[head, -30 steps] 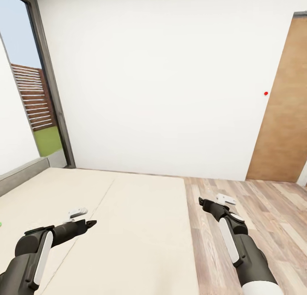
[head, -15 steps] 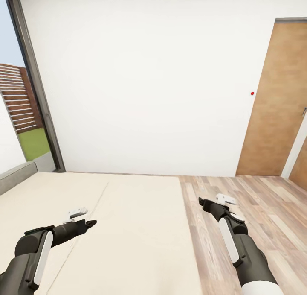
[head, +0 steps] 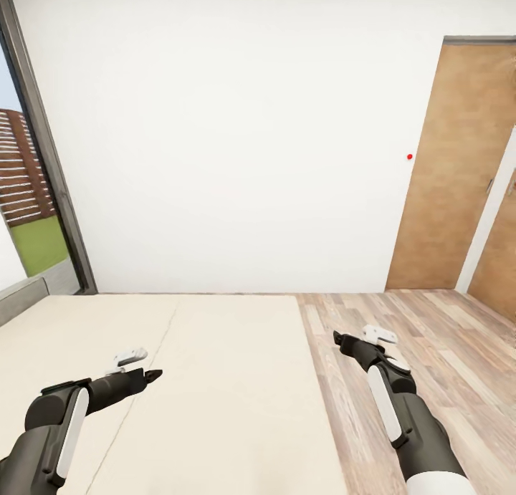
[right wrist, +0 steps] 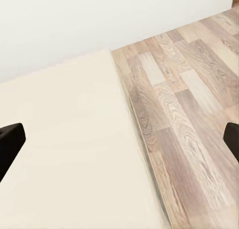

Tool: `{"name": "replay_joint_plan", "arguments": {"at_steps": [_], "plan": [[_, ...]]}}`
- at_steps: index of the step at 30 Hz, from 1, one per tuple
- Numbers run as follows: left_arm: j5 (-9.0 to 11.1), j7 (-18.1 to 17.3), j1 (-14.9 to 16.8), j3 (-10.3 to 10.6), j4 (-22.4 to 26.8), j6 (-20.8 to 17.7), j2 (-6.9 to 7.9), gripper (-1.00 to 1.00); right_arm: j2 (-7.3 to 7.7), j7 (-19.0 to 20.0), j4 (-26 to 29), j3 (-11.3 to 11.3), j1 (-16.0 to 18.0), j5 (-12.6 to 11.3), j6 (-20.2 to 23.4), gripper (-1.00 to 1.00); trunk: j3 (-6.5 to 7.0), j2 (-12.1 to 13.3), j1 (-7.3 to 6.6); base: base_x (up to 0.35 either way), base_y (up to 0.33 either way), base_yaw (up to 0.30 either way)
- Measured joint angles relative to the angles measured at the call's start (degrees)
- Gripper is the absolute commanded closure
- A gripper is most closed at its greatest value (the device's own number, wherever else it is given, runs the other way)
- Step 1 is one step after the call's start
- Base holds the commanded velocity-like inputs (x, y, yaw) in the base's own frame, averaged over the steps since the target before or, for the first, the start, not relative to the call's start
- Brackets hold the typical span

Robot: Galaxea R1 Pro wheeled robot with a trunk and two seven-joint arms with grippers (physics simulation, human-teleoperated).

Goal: Put all the toys in the child's room - the three board games (two on the bed and one on the table), the two jigsaw puzzles on the table, and the tennis ball on the table - inside the toy box on the table in the child's room.

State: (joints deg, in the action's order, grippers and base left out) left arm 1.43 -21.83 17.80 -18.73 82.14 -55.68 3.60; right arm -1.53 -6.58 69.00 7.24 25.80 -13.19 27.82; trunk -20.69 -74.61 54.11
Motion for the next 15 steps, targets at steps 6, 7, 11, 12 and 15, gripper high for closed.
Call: {"name": "replay_joint_plan", "arguments": {"at_steps": [6, 7, 11, 12, 15], "plan": [[0.02, -0.02, 0.00, -0.01, 0.02, -0.07, 0.02, -1.00, 0.03, 0.03, 0.06, -0.03, 0.00, 0.00, -0.02, -1.00, 0.00, 0.00, 0.00, 0.000, 0.172, -0.014], [0.02, -0.02, 0.00, -0.01, 0.02, -0.08, 0.01, -1.00, 0.03, 0.03, 0.06, -0.02, 0.00, 0.00, -0.02, -1.00, 0.00, 0.00, 0.00, 0.000, 0.256, -0.004], [-0.01, -0.02, 0.00, -0.01, 0.02, -0.09, 0.02, -1.00, 0.01, 0.02, 0.07, -0.03, 0.00, 0.00, -0.03, -1.00, 0.00, 0.00, 0.00, 0.000, 0.274, -0.001], [0.00, -0.02, 0.00, -0.01, 0.02, -0.09, 0.03, -1.00, 0.00, 0.02, 0.07, -0.04, 0.00, 0.00, -0.03, -1.00, 0.00, 0.00, 0.00, 0.000, 0.281, 0.000], [0.01, -0.03, 0.01, -0.01, 0.02, -0.09, 0.03, -1.00, -0.01, 0.03, 0.07, -0.07, 0.00, 0.00, -0.03, -1.00, 0.00, 0.00, 0.00, 0.000, 0.283, 0.000]]}}
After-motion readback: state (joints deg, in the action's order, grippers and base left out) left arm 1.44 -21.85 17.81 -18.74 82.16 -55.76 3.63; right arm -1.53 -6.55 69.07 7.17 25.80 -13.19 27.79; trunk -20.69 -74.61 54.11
